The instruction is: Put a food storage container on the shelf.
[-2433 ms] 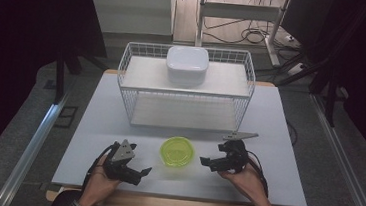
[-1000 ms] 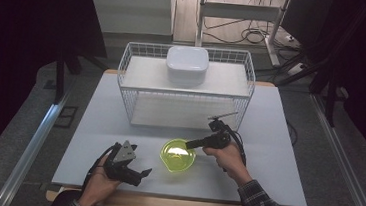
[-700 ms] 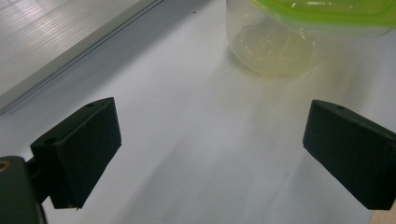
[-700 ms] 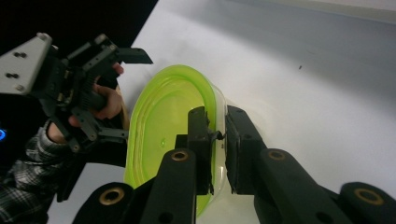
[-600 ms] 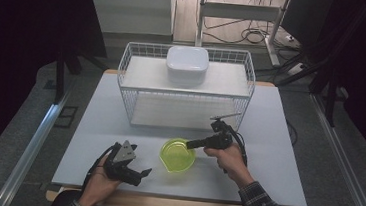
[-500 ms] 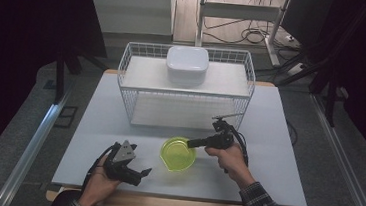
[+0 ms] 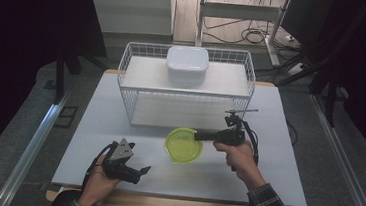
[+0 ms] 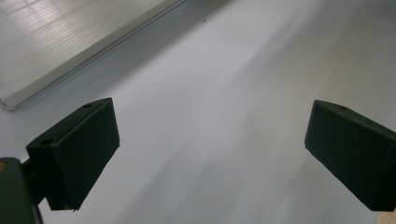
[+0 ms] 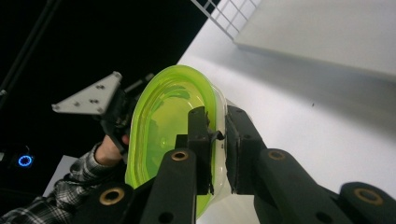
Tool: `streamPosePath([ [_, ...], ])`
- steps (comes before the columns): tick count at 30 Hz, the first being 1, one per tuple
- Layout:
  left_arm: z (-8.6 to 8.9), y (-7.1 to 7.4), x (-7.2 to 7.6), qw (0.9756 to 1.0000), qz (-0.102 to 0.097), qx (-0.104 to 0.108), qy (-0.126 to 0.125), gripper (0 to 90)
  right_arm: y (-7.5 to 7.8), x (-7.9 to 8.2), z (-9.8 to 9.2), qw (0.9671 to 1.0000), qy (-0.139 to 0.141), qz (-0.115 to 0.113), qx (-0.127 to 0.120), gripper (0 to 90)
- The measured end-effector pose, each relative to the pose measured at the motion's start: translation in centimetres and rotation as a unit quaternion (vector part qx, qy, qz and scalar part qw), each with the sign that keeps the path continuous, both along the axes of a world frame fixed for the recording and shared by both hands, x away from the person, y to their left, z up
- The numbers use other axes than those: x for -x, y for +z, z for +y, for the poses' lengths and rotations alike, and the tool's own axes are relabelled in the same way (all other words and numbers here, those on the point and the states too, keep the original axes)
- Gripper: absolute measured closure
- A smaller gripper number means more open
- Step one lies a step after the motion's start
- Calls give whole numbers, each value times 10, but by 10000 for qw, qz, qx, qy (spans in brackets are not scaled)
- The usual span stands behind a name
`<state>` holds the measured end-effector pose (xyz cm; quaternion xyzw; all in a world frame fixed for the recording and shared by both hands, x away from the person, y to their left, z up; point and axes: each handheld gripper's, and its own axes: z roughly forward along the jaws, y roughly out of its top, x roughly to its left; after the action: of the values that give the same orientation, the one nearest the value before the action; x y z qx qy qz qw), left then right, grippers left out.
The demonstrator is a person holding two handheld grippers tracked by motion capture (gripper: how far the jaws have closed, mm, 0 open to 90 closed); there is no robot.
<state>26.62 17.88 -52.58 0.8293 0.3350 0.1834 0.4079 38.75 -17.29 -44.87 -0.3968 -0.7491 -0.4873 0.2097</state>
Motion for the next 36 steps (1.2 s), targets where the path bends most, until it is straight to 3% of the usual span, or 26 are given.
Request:
streamPosePath([
  [16, 0, -1, -1, 10000, 13, -71, -3, 27, 48, -5, -19, 9983, -382, -229, -374, 814],
  [36, 0, -1, -1, 10000, 6, -73, 25, 27, 107, -25, -26, 9930, -801, -496, -706, 814],
])
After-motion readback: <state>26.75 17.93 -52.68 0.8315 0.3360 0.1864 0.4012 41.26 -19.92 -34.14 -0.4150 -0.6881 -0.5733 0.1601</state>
